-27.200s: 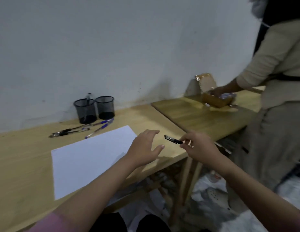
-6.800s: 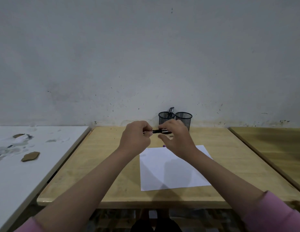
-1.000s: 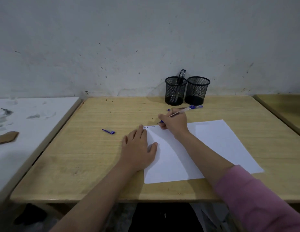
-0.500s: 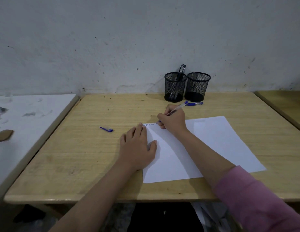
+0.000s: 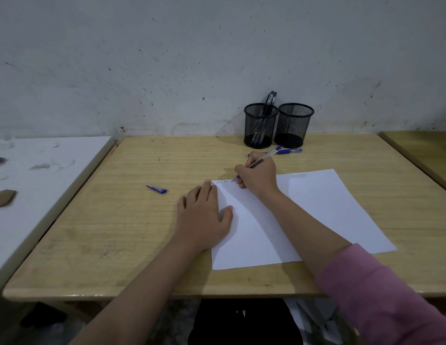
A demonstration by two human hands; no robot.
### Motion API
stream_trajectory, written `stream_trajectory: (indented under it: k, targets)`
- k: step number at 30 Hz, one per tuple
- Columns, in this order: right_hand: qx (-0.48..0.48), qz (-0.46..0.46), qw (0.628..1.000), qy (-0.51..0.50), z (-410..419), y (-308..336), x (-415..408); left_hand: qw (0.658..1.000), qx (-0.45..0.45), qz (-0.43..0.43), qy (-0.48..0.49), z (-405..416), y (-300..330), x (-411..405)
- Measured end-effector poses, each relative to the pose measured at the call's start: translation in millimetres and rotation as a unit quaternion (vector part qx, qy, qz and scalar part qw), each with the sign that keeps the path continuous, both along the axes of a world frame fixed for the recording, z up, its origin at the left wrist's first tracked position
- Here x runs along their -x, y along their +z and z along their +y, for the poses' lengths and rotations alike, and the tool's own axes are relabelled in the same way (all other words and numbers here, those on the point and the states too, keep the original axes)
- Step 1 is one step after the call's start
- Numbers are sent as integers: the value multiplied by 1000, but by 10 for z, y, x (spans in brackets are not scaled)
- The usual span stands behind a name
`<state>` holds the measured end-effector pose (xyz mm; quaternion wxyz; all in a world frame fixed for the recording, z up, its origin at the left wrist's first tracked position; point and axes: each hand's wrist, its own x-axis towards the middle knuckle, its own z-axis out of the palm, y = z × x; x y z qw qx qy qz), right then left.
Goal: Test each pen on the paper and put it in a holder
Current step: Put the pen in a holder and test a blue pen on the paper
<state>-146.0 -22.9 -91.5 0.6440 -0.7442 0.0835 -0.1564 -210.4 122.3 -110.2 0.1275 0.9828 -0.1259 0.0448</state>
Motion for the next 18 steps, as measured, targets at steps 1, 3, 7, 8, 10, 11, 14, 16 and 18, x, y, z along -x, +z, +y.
stream_trajectory:
  k: [1, 3, 7, 8, 10, 11, 14, 16, 18]
  targets:
    - [-1, -1, 1000, -5, 0, 1, -1, 1000, 1, 1, 0, 0, 1, 0]
    - [0, -2, 1000, -9, -5, 2, -3, 1000, 1, 4, 0, -1, 3, 2]
    - [-2, 2, 1000, -15, -4, 7, -3, 1000, 4, 4, 0, 4, 4, 7]
    - [-3, 1, 1000, -18, -2, 5, -5, 1000, 5, 5, 1, 6, 6, 4]
    - [-3, 2, 1000, -25, -1, 1, -6, 1000, 6, 8, 1, 6, 10, 3]
    - [-3, 2, 1000, -30, -1, -1, -7, 1000, 6, 10, 0, 4, 10, 4]
    - [2, -1, 999, -39, -4, -3, -2, 1000, 6, 13, -1, 6, 18, 10]
    - [9, -3, 999, -33, -5, -2, 2, 1000, 8, 9, -1, 4, 16, 9]
    - [6, -3, 999, -35, -8, -7, -1, 1000, 10, 3, 0, 2, 18, 12]
